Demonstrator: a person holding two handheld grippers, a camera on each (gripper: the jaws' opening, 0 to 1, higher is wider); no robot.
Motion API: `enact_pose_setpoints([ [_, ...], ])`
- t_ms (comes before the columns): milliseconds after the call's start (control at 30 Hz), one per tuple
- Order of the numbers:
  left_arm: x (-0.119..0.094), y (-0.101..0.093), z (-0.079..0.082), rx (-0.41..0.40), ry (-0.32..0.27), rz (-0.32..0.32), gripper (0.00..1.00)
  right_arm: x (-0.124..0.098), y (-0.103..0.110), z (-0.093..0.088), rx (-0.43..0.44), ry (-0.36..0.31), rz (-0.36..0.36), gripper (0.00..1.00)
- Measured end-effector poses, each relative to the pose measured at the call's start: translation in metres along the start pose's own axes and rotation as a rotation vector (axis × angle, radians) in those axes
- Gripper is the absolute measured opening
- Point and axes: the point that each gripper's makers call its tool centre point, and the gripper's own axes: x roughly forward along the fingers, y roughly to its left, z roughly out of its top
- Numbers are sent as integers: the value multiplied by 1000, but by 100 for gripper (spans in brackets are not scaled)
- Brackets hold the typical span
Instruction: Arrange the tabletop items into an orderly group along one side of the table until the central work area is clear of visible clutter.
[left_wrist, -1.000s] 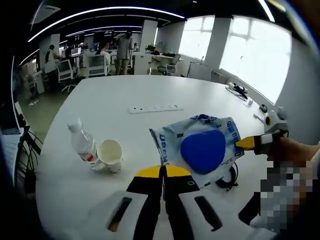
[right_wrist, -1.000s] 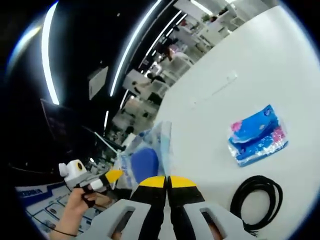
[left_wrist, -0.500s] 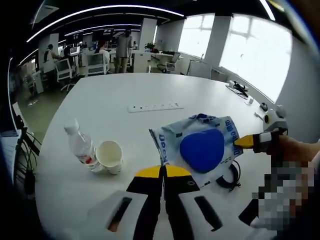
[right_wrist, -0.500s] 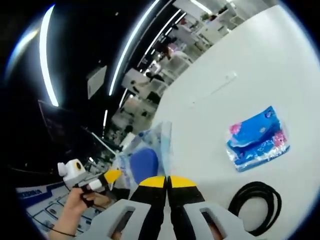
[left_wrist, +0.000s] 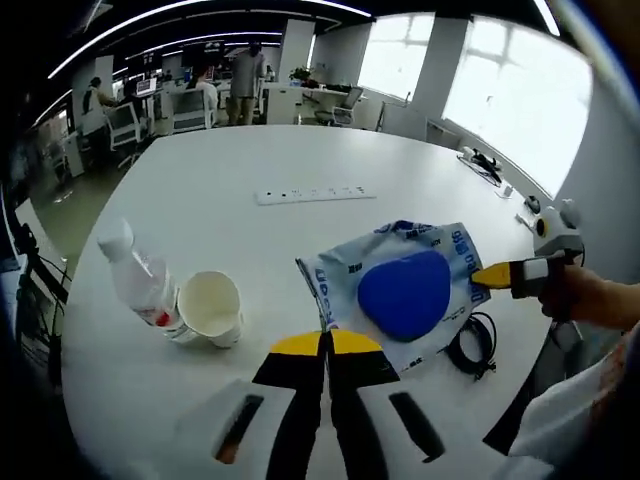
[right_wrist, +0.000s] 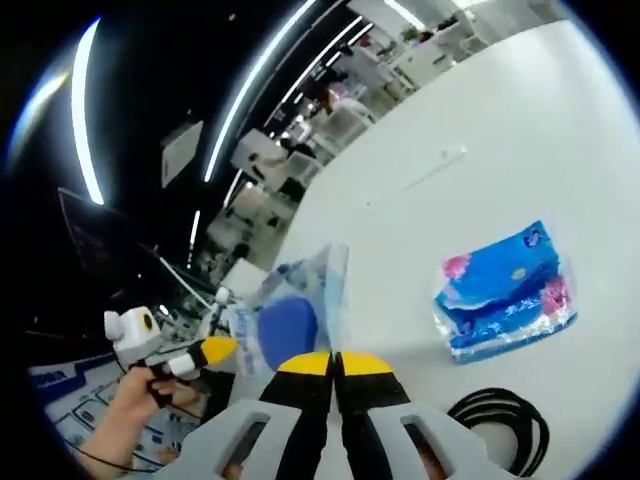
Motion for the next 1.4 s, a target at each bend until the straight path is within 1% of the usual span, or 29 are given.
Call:
enact_pose_setpoints([
  [100, 8, 3, -2, 1, 14, -3, 0, 9, -9, -1, -25, 14, -36, 0],
  [267, 25, 10, -6, 18, 53, 0, 0, 26, -24, -4, -43, 40, -86, 0],
  [333, 32, 14, -5, 17, 58, 1, 0, 32, -29, -6, -58, 54, -110, 0],
  [567, 50, 22, -10, 11, 82, 5, 0, 45, -44, -5, -72, 75, -152, 0],
  [733, 63, 27, -20, -1, 105, 9, 0, 55, -52, -7, -83, 98, -179, 0],
  [800, 66, 28, -23, -18, 108, 6, 0, 57, -56, -9, -96, 109, -192, 0],
  [933, 76, 33, -32, -79, 109, 9, 0, 62, -64, -16, -101, 133, -209, 0],
  [1067, 81, 34, -38, -98, 110, 11, 0, 65, -67, -16, -107, 138, -222, 0],
  [1167, 83, 36, -39, -100, 109, 14, 0, 68, -69, -16, -112, 147, -228, 0],
  [1300, 86, 37, -37, -110, 100, 12, 0, 69, -70, -13, -124, 144, -233, 0],
  [1400, 90, 37, -35, -113, 101, 3, 0, 70, -73, -12, -173, 148, -244, 0],
])
